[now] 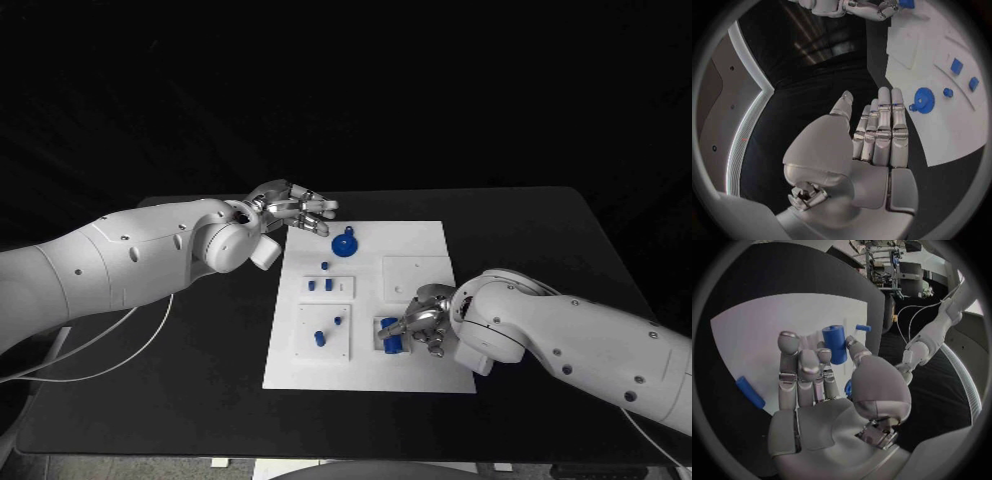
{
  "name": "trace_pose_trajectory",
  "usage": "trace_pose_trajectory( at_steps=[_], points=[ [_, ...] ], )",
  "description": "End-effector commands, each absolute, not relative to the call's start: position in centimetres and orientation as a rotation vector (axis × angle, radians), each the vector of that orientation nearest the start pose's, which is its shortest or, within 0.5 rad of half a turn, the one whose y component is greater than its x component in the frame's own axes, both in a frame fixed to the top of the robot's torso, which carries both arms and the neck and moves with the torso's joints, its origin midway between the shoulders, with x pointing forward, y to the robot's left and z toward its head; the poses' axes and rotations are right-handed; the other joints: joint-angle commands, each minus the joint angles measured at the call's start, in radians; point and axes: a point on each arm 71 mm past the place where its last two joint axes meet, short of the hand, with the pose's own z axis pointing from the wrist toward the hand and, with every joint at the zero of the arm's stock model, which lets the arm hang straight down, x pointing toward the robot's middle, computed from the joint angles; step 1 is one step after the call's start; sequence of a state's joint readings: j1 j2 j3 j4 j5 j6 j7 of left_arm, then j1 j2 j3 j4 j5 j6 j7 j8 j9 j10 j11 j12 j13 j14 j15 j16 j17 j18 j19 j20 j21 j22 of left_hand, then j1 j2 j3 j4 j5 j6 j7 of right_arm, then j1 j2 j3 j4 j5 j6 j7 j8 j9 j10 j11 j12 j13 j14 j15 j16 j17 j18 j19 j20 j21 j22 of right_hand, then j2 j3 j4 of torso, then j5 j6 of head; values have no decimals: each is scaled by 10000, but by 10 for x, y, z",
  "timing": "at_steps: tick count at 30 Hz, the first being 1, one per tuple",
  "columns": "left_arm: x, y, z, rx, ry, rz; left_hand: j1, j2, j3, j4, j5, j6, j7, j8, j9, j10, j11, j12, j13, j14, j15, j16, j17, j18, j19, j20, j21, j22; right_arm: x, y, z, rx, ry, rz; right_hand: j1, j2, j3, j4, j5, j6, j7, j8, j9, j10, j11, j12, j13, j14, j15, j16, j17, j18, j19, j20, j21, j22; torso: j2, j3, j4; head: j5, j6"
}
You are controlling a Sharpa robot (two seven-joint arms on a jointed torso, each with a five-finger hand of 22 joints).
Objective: Assemble the parts on the task board
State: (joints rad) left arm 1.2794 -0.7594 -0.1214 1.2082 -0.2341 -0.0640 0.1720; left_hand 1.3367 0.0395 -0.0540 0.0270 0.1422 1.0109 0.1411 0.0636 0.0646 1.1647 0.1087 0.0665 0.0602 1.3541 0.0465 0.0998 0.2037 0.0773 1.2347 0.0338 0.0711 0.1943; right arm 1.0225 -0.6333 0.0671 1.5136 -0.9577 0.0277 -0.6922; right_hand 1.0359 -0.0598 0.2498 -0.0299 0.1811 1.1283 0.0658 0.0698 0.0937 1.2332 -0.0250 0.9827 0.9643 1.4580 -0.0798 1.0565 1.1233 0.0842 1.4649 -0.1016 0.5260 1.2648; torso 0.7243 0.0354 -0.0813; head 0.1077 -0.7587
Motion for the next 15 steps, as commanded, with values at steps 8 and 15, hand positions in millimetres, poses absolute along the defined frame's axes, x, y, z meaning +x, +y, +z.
trace_pose_trajectory(
  at_steps=[8,15],
  points=[
    [540,249,-195,-9036,17629,-13124,-58,63,-21,79,29,-74,10,66,12,-71,-20,-30,9,-6,68,61,14,-197,53,18,38,-19,442,-121,-281,3290,24880,4506,-89,-255,3,358,-332,-86,79,-60,20,-96,38,-144,-125,-37,-46,-118,-31,86,450,-40,-124,-43,6,2,-4,60,7],
    [540,249,-195,-9031,17646,-13124,-58,63,-21,79,29,-74,10,66,12,-71,-20,-30,9,-6,68,61,14,-197,53,18,38,-19,441,-116,-282,3110,24852,4587,-93,-1142,111,1303,-1312,-281,118,-59,47,-140,72,-127,-107,-41,-29,-144,-25,108,452,-27,-147,-46,1,7,-12,99,2]
  ],
)
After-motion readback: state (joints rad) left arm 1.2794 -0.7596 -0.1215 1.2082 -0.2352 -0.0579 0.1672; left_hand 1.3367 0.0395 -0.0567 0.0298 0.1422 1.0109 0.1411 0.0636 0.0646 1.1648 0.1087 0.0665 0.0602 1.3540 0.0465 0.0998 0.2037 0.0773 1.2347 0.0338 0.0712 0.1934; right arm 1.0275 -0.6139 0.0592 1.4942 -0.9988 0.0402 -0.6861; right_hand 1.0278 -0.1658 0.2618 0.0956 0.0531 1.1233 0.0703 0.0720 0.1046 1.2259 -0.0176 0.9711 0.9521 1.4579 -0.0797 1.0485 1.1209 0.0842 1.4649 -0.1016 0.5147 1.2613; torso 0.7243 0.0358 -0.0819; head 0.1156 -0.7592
